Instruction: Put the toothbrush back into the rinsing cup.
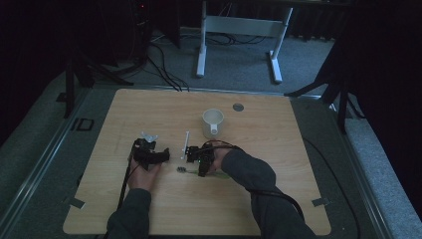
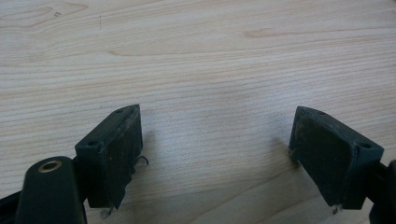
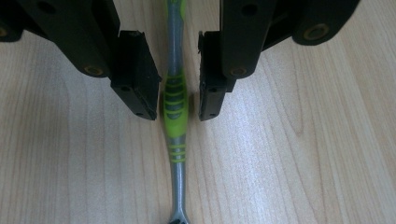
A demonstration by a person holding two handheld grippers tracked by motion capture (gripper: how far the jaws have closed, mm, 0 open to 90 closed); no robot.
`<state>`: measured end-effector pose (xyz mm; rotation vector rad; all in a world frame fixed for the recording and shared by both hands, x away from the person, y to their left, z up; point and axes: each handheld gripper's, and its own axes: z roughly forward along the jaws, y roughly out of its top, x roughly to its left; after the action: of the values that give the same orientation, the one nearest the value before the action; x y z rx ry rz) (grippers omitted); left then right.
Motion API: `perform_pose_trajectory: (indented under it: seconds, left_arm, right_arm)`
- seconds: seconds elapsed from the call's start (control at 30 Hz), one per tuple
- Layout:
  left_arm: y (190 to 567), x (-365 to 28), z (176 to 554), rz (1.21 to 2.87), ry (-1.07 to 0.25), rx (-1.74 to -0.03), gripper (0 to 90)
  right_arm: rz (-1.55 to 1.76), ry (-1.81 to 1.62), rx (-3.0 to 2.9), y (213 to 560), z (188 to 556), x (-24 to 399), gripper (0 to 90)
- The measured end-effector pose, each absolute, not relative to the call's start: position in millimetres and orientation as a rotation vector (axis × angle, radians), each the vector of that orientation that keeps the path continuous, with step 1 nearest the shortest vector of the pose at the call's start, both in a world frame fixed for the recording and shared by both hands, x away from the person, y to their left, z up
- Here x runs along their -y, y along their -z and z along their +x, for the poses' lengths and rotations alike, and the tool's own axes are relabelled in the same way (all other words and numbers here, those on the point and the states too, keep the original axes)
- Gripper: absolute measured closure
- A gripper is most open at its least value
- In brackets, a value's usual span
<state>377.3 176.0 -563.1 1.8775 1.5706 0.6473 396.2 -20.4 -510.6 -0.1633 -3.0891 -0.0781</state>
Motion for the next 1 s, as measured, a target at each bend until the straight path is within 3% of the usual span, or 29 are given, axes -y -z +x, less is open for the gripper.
perform_pose_trajectory:
  seconds: [1.0]
  left_arm:
    - [563.1, -176.0, 377.2, 1.878, -0.647, -1.570, 17.8]
  right_arm:
    - [-0.133, 0.023, 3.129, 517.9, 392.2, 13.6, 77.4]
